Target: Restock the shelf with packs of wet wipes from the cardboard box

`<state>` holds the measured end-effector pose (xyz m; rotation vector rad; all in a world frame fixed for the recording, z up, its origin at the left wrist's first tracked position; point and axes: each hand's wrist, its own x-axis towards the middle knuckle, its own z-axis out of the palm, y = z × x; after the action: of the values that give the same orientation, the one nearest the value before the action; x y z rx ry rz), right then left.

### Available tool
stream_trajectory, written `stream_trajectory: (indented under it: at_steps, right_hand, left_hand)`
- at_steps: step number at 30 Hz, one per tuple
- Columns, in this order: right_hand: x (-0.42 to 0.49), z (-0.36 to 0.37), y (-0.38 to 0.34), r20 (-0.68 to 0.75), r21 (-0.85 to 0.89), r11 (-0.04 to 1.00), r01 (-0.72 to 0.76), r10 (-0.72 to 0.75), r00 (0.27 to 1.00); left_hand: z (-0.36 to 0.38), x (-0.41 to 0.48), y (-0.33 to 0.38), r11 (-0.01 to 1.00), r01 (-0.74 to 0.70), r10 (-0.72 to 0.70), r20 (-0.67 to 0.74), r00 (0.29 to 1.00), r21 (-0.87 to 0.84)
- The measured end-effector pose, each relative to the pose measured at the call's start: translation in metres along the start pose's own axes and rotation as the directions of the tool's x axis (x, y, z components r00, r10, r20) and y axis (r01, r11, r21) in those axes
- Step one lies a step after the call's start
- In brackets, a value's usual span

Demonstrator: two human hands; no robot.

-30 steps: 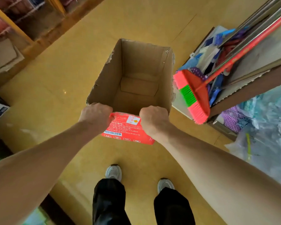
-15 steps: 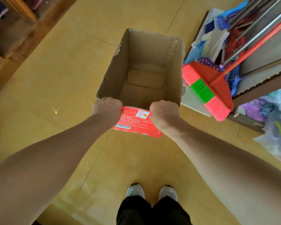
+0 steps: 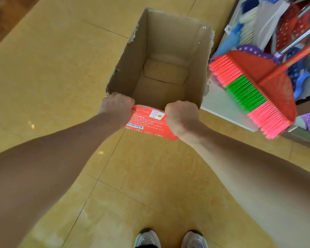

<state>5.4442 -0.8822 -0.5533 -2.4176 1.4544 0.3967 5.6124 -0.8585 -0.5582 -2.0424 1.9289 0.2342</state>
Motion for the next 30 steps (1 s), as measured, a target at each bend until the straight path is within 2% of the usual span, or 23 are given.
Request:
stream_trajectory:
  at_steps: [14,23,30]
  right_hand:
    - [0.06,0.072,0.03,0.017,-0.048,0.998,-0.043,0.043,0.999]
    - [0.074,0.098,0.035,0.021,-0.079,0.995,-0.06,0.061,0.998]
    - [0.068,0.098,0.033,0.012,-0.112,0.989,-0.091,0.093,0.996]
  left_hand:
    - [0.081,0.073,0.024,0.998,0.021,-0.022,-0.022,1.0,-0.054]
    - [0.104,0.084,0.032,0.998,0.061,-0.06,0.03,0.998,-0.034]
    - [0.1,0.072,0.038,0.992,0.125,-0.125,0.004,0.992,-0.015]
